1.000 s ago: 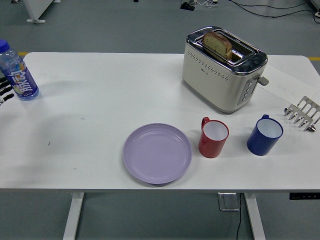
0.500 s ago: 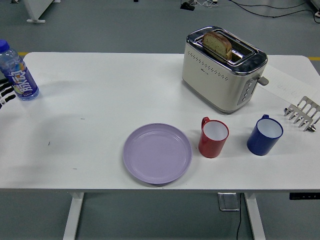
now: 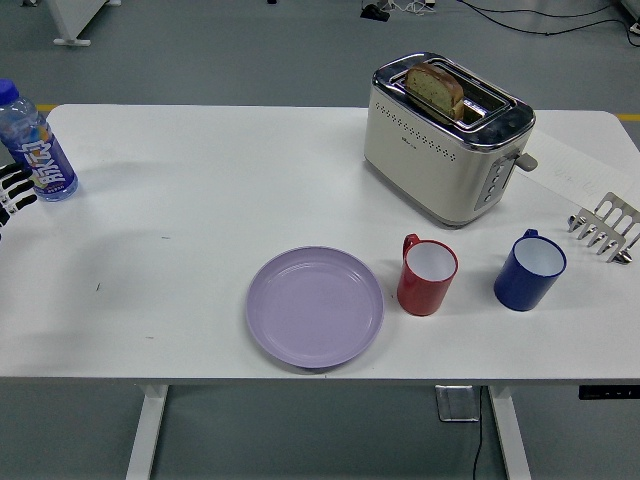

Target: Push plate across desktop

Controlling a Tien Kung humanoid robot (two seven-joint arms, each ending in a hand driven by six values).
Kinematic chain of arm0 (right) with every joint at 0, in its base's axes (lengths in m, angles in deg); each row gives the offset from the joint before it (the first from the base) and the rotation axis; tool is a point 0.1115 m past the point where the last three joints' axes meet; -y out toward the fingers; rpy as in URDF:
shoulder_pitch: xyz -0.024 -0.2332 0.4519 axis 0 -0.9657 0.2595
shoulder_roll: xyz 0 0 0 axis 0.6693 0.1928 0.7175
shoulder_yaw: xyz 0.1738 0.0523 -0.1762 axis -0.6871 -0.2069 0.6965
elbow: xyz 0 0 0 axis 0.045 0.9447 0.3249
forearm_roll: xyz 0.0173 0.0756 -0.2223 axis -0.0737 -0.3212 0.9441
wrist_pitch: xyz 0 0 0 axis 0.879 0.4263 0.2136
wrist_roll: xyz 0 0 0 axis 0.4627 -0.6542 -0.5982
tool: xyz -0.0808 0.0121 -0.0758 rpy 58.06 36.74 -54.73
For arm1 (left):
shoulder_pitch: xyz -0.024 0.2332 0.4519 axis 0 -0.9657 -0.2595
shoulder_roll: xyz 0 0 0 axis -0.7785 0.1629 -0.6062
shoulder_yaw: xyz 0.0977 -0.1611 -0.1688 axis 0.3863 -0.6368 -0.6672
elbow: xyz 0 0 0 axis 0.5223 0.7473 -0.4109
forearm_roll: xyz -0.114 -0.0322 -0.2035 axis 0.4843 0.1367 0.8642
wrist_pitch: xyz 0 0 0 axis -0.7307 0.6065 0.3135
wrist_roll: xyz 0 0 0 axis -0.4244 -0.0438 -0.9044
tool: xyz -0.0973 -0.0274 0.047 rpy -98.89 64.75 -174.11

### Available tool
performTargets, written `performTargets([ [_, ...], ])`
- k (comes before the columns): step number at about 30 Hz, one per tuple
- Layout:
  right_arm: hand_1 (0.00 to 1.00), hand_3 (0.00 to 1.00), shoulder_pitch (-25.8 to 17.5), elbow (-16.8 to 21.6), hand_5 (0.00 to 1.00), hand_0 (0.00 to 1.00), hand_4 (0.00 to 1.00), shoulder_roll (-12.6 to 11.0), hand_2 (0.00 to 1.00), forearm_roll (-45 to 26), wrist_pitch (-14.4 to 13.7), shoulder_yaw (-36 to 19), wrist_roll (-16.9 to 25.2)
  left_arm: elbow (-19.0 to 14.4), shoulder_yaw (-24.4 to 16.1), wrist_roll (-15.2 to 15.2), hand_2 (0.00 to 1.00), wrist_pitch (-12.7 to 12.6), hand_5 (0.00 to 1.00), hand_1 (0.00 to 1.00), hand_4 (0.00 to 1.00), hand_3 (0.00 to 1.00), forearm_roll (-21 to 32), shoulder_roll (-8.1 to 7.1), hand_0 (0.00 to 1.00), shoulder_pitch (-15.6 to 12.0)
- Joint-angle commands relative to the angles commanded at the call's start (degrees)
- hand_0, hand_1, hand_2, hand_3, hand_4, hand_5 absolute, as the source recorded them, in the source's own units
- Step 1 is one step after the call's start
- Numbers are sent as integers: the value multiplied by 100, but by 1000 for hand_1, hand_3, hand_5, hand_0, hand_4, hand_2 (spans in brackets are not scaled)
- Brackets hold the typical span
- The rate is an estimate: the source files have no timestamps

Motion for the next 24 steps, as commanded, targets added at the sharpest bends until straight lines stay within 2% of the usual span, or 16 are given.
performTargets([
  [14, 641, 666, 16, 0, 277, 658, 256, -4, 716, -25, 3, -6, 12, 3, -5, 109, 786, 81, 998, 803, 569, 730, 159, -20, 776, 32],
  [24, 641, 666, 29, 0, 278, 657, 255, -7, 715, -5, 5, -36, 7, 5, -62, 377, 793, 268, 998, 814, 574, 734, 80, -30, 791, 42],
])
